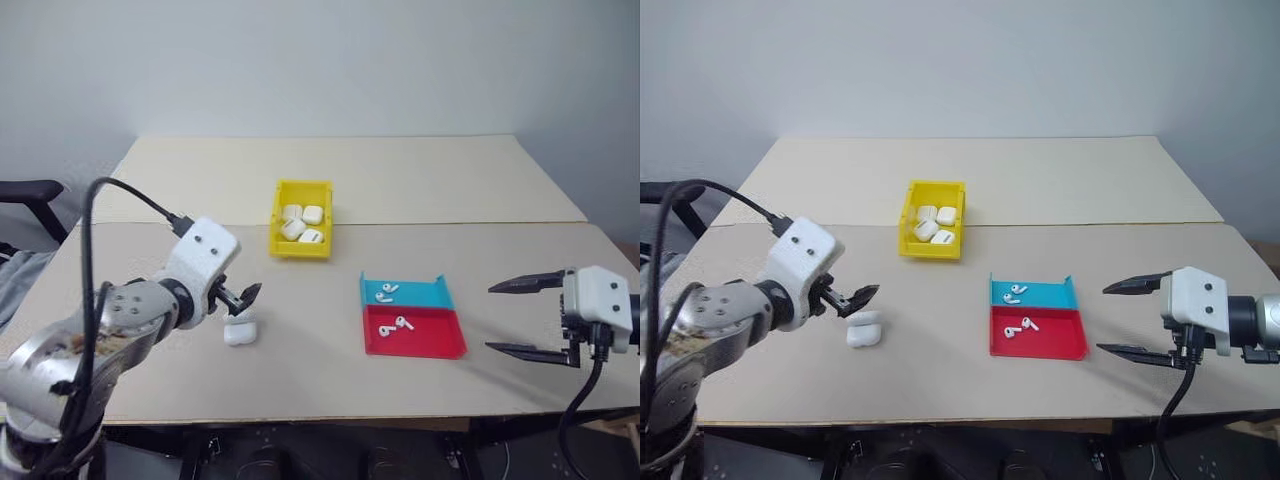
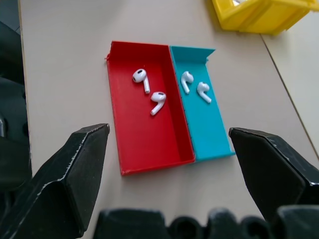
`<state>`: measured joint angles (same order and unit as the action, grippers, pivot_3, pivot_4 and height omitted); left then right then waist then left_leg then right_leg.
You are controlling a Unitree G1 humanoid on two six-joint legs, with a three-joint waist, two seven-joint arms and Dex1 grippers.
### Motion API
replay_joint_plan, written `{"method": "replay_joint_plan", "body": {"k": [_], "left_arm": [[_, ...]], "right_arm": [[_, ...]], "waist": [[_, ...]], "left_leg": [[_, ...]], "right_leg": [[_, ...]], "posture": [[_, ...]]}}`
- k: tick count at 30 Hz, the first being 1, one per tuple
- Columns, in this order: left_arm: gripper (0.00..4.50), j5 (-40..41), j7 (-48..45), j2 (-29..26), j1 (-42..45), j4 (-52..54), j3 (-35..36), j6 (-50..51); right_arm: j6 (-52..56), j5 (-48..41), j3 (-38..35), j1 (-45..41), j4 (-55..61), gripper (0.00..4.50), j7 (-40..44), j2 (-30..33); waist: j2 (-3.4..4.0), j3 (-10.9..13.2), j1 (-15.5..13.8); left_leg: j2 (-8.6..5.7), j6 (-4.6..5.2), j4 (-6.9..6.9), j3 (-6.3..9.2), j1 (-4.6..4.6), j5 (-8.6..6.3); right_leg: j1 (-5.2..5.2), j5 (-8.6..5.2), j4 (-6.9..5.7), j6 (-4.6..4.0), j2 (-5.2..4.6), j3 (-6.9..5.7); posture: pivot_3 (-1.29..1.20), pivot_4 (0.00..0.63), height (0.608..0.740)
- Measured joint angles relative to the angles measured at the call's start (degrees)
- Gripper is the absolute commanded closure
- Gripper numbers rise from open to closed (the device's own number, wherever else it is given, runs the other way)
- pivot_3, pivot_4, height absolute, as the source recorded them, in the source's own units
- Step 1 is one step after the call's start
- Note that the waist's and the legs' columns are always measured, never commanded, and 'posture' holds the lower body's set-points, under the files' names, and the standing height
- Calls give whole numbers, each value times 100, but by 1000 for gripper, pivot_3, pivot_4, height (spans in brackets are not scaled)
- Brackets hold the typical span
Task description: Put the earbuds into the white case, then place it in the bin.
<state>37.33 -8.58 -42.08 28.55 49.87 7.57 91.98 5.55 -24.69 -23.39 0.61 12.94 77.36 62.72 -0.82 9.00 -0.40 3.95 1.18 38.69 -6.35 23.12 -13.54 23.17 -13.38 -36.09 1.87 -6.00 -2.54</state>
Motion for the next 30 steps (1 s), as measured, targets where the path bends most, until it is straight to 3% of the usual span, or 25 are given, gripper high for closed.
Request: {"method": "replay_joint_plan", "body": {"k": [4,8,11,13,20,26,30], "left_arm": [[0,1172,1349,77,-25,-382,38,32],[0,3251,3454,325,-531,-637,66,-179],[0,6387,6129,-1517,-613,-830,-1018,-2084],[0,7213,7175,-2004,-593,-711,-1518,-3273],[0,7555,8307,-2404,-591,-185,-2962,-5239],[0,7561,8544,-2294,-411,-474,-3415,-5528],[0,7554,8674,-1863,-168,-1168,-3450,-5346]], "right_arm": [[0,78,41,20,1,34,-17,-1],[5,93,239,-50,-31,34,-62,-13],[7,108,366,-157,-144,34,-70,-21],[7,108,444,-248,-229,34,-66,-21],[8,152,552,-423,-357,34,-14,1],[9,158,617,-403,-371,34,-8,5],[10,168,594,-283,-350,34,-35,13]], "waist": [[-2,1,-18],[-12,7,-21],[-51,30,-11],[-31,20,-34],[-38,26,-104],[-38,26,-143],[-39,26,-179]], "left_leg": [[0,0,1,3,-3,0],[-3,3,1,1,-11,-2],[25,-11,-17,14,-27,3],[-19,-5,-45,-11,-72,1],[-22,-2,-47,-11,-96,-2],[-23,-3,-45,-12,-99,-1],[-23,-3,-45,-12,-94,-1]], "right_leg": [[-3,0,0,-1,-3,3],[-3,0,-8,-2,-11,16],[-11,4,-7,-29,-19,38],[-42,1,1,-26,-42,35],[-81,-14,22,-36,-25,20],[-84,-6,22,-18,-22,17],[-83,-7,25,-16,-21,16]], "posture": [[0,150,740],[0,150,740],[0,150,740],[0,150,740],[0,150,740],[0,150,740],[0,150,740]]}}
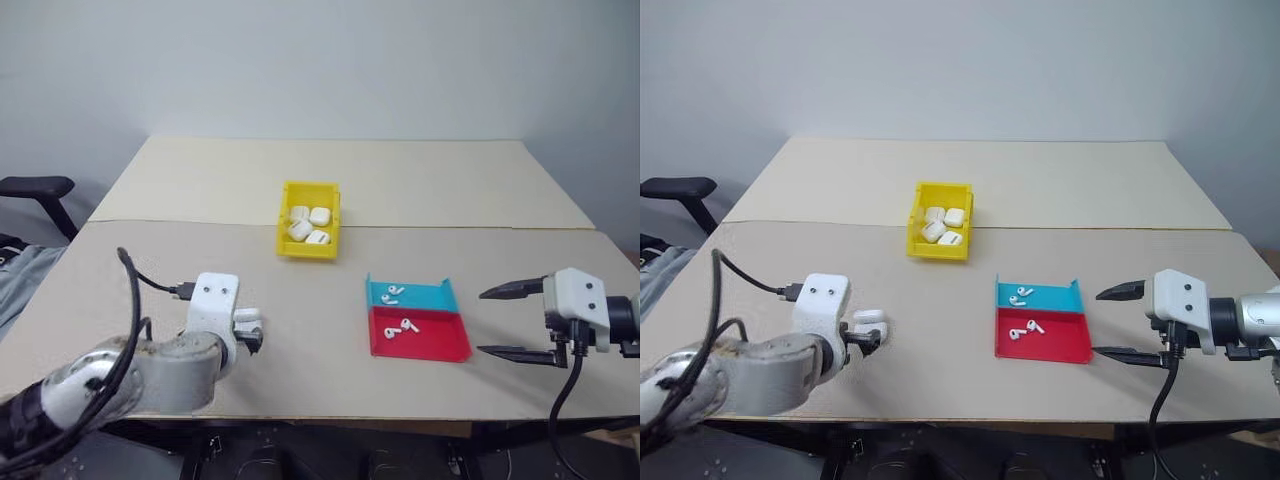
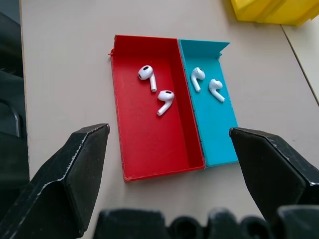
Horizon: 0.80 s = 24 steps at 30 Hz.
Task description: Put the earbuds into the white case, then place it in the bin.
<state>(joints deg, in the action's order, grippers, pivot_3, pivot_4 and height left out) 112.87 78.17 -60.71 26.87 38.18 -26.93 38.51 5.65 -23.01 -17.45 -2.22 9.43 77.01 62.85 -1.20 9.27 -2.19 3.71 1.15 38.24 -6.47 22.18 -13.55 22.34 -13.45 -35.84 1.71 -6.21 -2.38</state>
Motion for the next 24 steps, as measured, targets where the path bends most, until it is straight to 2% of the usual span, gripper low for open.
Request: {"method": "replay_joint_plan", "body": {"k": [7,24], "left_arm": [[0,0,-10,573,64,-549,1,415],[0,-2,249,1320,364,-1279,-32,907]], "right_arm": [[33,-1,-294,313,85,34,-38,32],[120,27,-400,550,281,34,-214,31]], "waist": [[-2,1,0],[-3,2,-3]], "left_leg": [[0,1,0,1,2,0],[-1,0,0,3,2,0]], "right_leg": [[0,1,4,3,0,0],[-1,0,4,3,0,-1]], "posture": [[0,150,740],[0,150,740]]}}
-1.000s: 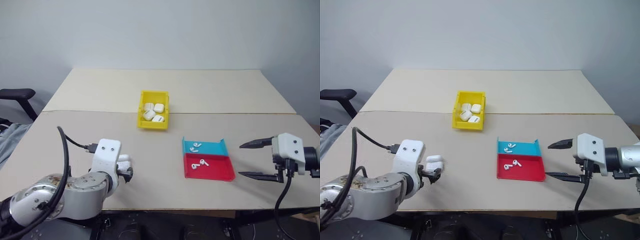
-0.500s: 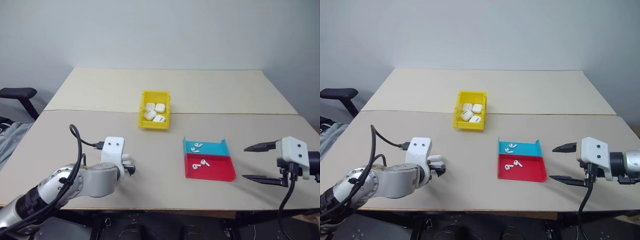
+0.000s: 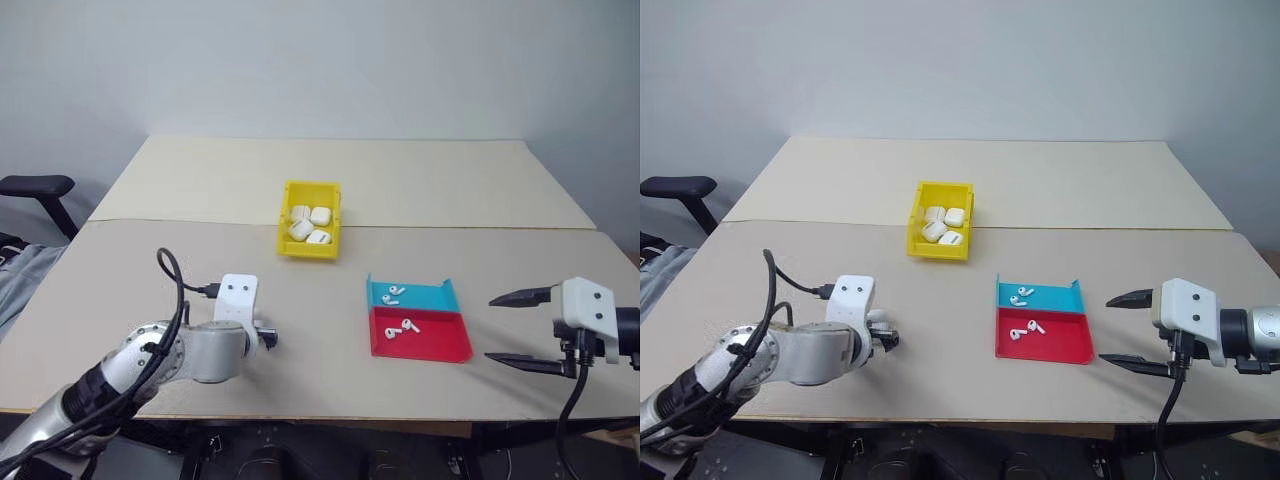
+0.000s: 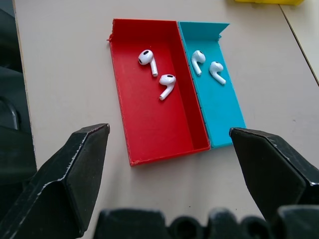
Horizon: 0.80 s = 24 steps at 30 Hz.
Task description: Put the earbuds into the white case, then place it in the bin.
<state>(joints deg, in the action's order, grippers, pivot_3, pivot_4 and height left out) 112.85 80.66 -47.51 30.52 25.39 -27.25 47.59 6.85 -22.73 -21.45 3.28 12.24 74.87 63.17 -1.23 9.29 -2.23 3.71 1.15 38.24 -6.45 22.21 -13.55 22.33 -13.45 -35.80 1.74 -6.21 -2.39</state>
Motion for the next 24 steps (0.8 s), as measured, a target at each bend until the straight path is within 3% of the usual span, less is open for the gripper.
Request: {"method": "replay_joint_plan", "body": {"k": [23,24], "left_arm": [[0,-227,-3,402,101,-381,74,366],[183,-244,-18,409,101,-389,83,381]], "right_arm": [[154,1,-47,193,268,34,-193,0],[170,1,-47,200,288,11,-206,0]], "waist": [[2,-1,-29],[2,-1,-31]], "left_leg": [[-1,0,0,1,-5,0],[-1,0,0,2,-5,0]], "right_leg": [[-7,-1,1,-1,-1,0],[-7,-1,1,-2,-1,0]], "posture": [[0,150,740],[0,150,740]]}}
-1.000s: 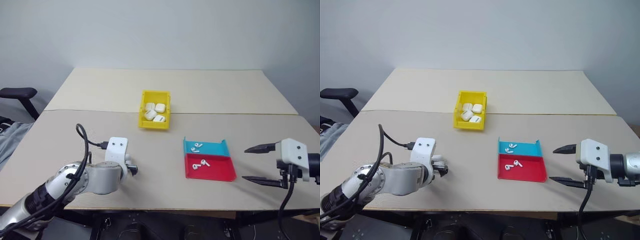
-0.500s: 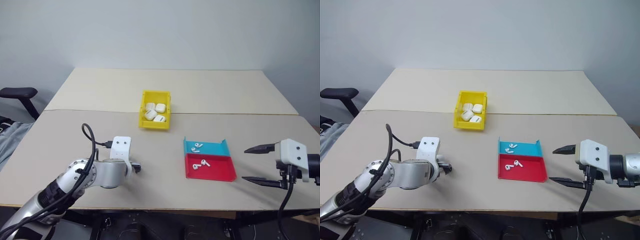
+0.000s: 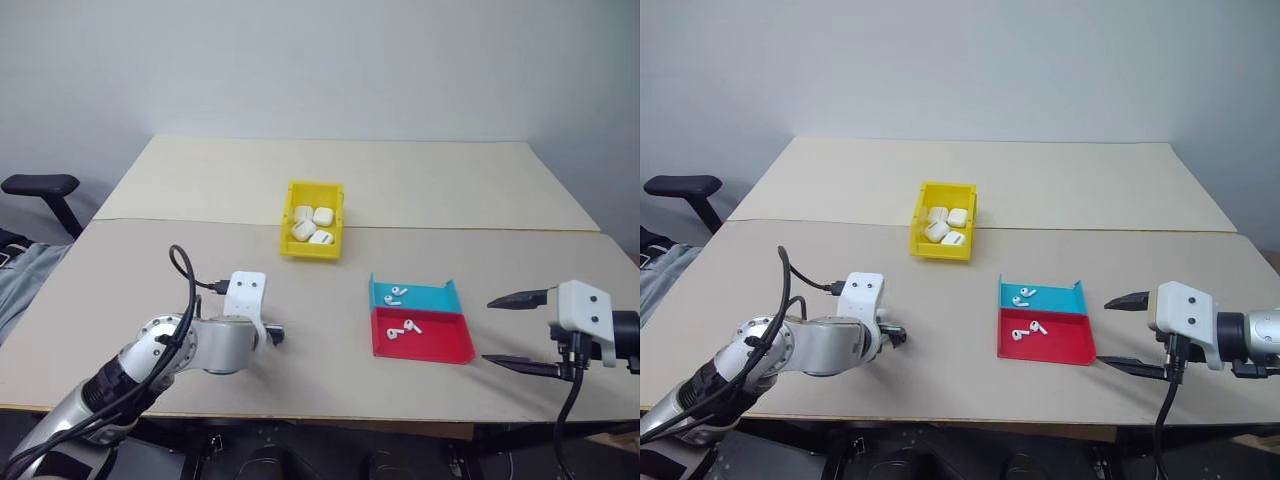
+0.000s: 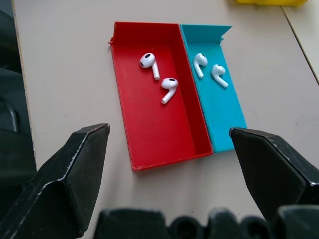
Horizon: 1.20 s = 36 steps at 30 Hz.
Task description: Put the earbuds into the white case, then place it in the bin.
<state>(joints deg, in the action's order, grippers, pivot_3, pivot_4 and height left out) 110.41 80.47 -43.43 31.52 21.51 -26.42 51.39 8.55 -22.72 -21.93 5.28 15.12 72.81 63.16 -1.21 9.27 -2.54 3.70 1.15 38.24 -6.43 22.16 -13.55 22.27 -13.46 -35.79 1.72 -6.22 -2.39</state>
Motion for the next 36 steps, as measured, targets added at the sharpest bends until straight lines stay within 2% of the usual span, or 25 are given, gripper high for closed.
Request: {"method": "replay_joint_plan", "body": {"k": [2,4,14,17,21,23,25,27,29,31,32,33,35,36], "left_arm": [[576,-5,-28,34,0,-17,10,19],[1158,-3,-85,51,0,-19,11,51],[1158,-129,-245,9,18,0,32,372],[1662,-147,-250,9,17,5,34,400],[1685,-250,-303,-5,33,44,33,521],[1685,-383,-505,-333,83,115,42,729],[1685,-916,-974,-767,114,193,227,857],[1685,-1814,-2014,-1256,141,400,736,822],[1685,-3035,-3379,-1475,14,669,1318,125],[1685,-4383,-4625,-1514,-277,958,1441,-866],[1685,-5292,-5443,-1494,-468,1020,1335,-1557],[1685,-5859,-5915,-1436,-535,995,1209,-1989],[1685,-7125,-7007,-1089,-663,622,934,-3199],[1685,-7482,-7395,-925,-691,479,828,-3583]], "right_arm": [[25,0,0,13,18,0,-39,0],[50,2,0,23,31,0,-48,0],[63,7,0,42,54,0,-90,-2],[63,8,0,40,53,0,-94,-1],[63,13,1,32,53,0,-98,-1],[63,16,1,21,49,0,-101,-1],[63,21,2,14,42,0,-111,-2],[58,23,6,-21,24,0,-160,-16],[46,21,33,-147,13,0,-182,-24],[51,-4,56,-327,30,0,-170,-12],[98,-43,97,-466,41,0,-137,38],[159,-75,115,-545,69,0,-99,105],[397,-62,367,-809,133,0,-24,423],[473,-53,442,-929,179,0,-15,515]], "waist": [[0,0,-2],[0,0,9],[1,0,25],[0,0,29],[-1,0,33],[-8,5,59],[-10,7,81],[-13,8,86],[-11,7,77],[-9,6,73],[-8,6,64],[-9,6,50],[-3,3,28],[-6,4,22]], "left_leg": [[0,0,0,0,0,0],[1,0,0,1,0,0],[1,0,-1,1,0,0],[2,0,-1,1,0,0],[2,0,-2,1,0,0],[6,-1,-5,0,5,0],[6,-2,-9,-2,12,1],[5,-7,-11,-10,27,4],[2,-8,-12,-25,35,3],[2,-17,-15,-45,51,8],[1,-57,-15,-48,67,31],[3,-65,-15,-46,85,36],[4,-64,-15,-43,94,37],[7,-59,-15,-38,102,34]], "right_leg": [[0,0,0,-1,0,0],[1,0,0,-1,0,0],[1,-1,0,-1,0,0],[1,-4,0,-6,0,0],[3,-12,0,-18,0,0],[12,-11,-1,-16,5,0],[23,-10,-1,-13,8,0],[39,-9,-1,-10,8,-4],[45,-5,6,-3,5,-3],[60,-4,14,-4,4,-7],[77,-3,14,-5,4,-7],[90,-1,14,-4,5,-11],[98,0,12,-5,5,-20],[101,0,12,-7,6,-27]], "posture": [[0,150,740],[0,150,740],[0,150,740],[0,150,740],[0,150,740],[0,150,740],[0,150,740],[0,150,740],[0,150,740],[0,150,740],[0,150,740],[0,150,740],[0,150,740],[0,150,740]]}}
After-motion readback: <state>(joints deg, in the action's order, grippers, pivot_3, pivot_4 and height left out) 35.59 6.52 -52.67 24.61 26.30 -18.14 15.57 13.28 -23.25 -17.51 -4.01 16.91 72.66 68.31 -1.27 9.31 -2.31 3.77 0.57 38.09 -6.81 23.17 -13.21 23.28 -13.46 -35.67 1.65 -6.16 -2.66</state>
